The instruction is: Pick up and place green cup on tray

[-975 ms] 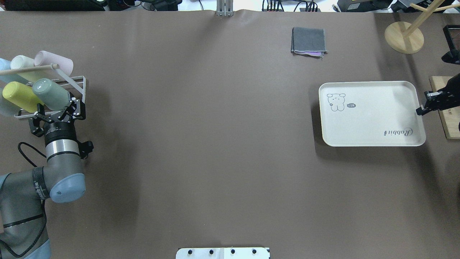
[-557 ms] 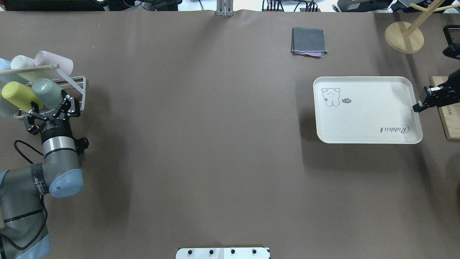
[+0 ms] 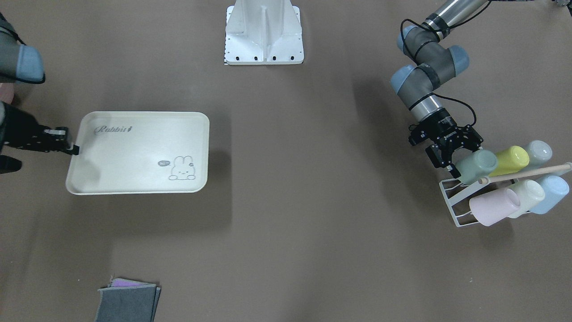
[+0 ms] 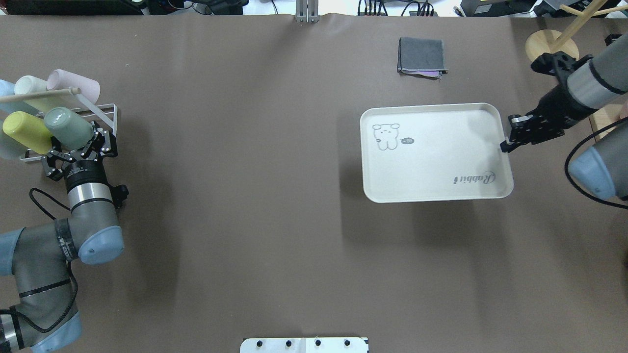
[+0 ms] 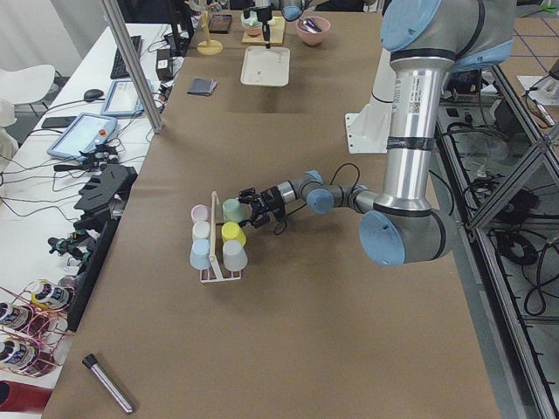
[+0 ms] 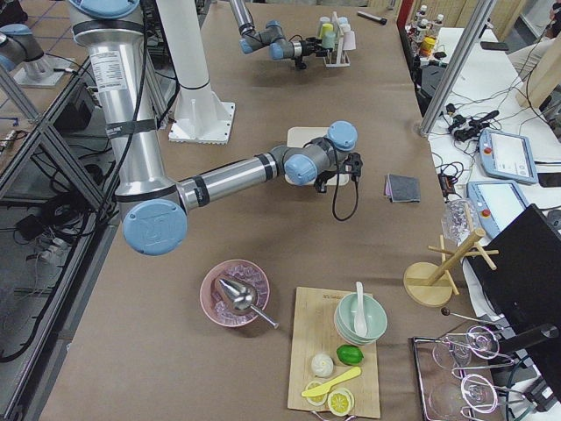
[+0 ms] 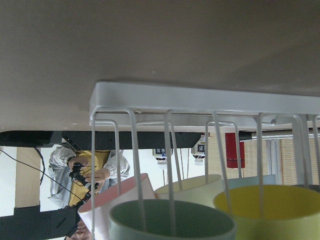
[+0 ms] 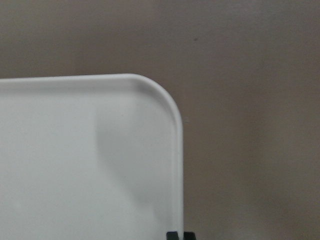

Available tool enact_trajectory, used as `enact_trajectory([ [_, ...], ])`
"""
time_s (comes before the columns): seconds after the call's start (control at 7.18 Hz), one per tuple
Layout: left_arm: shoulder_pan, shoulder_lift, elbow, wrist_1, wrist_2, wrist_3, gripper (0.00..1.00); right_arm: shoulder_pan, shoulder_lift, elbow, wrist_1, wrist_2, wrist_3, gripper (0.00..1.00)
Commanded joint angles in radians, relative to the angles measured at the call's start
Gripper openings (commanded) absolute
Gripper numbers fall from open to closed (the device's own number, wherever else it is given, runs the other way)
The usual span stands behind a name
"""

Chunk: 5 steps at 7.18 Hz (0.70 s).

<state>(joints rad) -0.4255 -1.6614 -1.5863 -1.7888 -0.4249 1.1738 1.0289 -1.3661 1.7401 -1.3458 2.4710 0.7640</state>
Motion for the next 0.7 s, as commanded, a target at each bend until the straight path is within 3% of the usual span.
enact_trajectory([
  [0.0,-0.012,0.008,-0.011,-0.004,0.002,0.006,0.86,-0.154,0.117,0.024,-0.012,-0.073,0.162,0.00],
  [0.14,-0.015,0.009,-0.011,-0.006,0.008,0.006,0.74,-0.189,0.161,0.021,-0.012,-0.090,0.220,0.00],
  [0.28,-0.016,0.018,-0.017,-0.007,0.037,0.010,0.47,-0.228,0.191,0.019,-0.009,-0.122,0.283,0.00],
  [0.42,-0.021,0.052,-0.068,-0.007,0.046,0.012,0.28,-0.266,0.238,-0.003,-0.007,-0.148,0.325,0.00],
  [0.56,-0.021,0.111,-0.149,-0.009,0.048,0.032,0.21,-0.317,0.307,-0.054,-0.003,-0.182,0.349,0.00],
])
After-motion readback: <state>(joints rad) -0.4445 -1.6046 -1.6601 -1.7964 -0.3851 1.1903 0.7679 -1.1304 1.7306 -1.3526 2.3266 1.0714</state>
